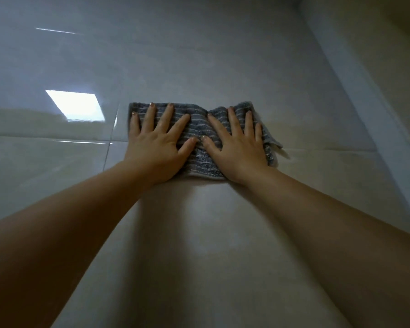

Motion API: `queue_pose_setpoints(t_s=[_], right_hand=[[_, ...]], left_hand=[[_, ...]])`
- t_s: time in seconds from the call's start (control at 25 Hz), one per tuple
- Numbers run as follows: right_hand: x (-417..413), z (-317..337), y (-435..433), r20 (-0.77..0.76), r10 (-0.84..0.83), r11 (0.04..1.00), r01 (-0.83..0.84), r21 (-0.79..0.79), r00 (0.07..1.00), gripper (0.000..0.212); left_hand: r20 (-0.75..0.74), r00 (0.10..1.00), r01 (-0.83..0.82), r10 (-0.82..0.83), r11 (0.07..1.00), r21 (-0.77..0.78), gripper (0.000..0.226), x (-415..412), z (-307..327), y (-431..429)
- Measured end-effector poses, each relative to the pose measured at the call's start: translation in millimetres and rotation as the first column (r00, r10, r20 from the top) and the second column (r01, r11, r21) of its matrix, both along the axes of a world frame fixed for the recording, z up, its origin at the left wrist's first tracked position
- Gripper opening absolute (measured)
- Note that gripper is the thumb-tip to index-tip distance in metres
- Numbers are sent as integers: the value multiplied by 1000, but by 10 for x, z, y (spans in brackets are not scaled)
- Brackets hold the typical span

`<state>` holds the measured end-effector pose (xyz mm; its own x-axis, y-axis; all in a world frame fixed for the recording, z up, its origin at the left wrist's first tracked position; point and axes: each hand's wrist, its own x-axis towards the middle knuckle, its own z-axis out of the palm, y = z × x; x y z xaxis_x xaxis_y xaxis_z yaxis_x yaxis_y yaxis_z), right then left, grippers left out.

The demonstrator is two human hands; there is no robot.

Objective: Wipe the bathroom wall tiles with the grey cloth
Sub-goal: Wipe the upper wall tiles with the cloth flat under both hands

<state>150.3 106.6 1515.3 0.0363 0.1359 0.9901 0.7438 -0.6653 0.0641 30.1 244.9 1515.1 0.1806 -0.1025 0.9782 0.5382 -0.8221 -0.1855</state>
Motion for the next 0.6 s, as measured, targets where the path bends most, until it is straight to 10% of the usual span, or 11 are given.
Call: queue_pose_setpoints(t_s=[0.6], right_hand=[[1274, 74, -1399, -122, -38, 991, 53, 125, 992, 62]], left_hand=[[-3, 999, 38, -38, 995, 90, 70, 1355, 203, -1384]])
